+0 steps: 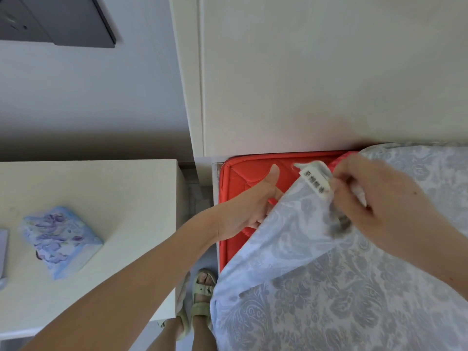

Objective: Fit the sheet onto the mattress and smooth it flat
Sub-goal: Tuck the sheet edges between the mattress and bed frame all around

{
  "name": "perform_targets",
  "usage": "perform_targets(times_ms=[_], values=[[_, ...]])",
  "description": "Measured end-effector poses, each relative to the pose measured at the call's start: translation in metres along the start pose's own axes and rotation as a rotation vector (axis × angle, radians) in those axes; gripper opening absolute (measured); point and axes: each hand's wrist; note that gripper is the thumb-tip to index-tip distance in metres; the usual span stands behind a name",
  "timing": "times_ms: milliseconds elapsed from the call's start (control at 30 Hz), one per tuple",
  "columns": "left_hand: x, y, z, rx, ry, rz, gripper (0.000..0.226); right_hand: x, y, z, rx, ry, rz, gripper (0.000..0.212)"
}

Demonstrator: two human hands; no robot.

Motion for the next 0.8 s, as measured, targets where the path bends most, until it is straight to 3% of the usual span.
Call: perform_targets(times_ms=[67, 133, 233, 300, 433, 567, 633, 800], values=[[0.001, -0.007, 0.002, -0.13, 0.018, 0.053, 0.048, 0.022, -0.008, -0.003, -0.024, 0.125, -0.048, 0.021], [0.0, -0.011, 0.003, -0.243, 0.068, 0.085, 0.036, 0.047, -0.005, 0.013, -0.012, 0.145, -0.101, 0.023], [-0.001, -0.017, -0.005, -0.395, 0.112, 0.137, 0.047, 0.067, 0.018, 0.041, 0.069, -0.029, -0.095, 0.035], [-0.003, -0.021, -0.013, -0.519, 0.193, 0.182, 0.059, 0.061, 0.032, 0.046, 0.02, -0.005, -0.071, 0.045], [-0.009, -0.031, -0.04, -0.688, 0.326, 0.335, 0.064, 0.049, 0.038, 0.058, -0.05, 0.039, -0.069, 0.043], [-0.011, -0.033, -0.068, -0.744, 0.341, 0.357, 0.064, 0.073, 0.037, 0.092, -0.105, 0.022, -0.118, 0.036], [-0.008, -0.037, -0.078, -0.694, 0.379, 0.315, 0.049, 0.087, 0.035, 0.108, -0.168, 0.086, -0.101, 0.032], [0.004, -0.052, -0.116, -0.645, 0.642, 0.275, 0.022, 0.107, 0.027, 0.139, -0.32, 0.27, -0.066, 0.025]])
Point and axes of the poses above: each hand's wrist, its own x-axis towards the middle knuckle, its own z-axis out of the palm, y = z × x, and after that the axes turned 9 degrees about -y, right-handed
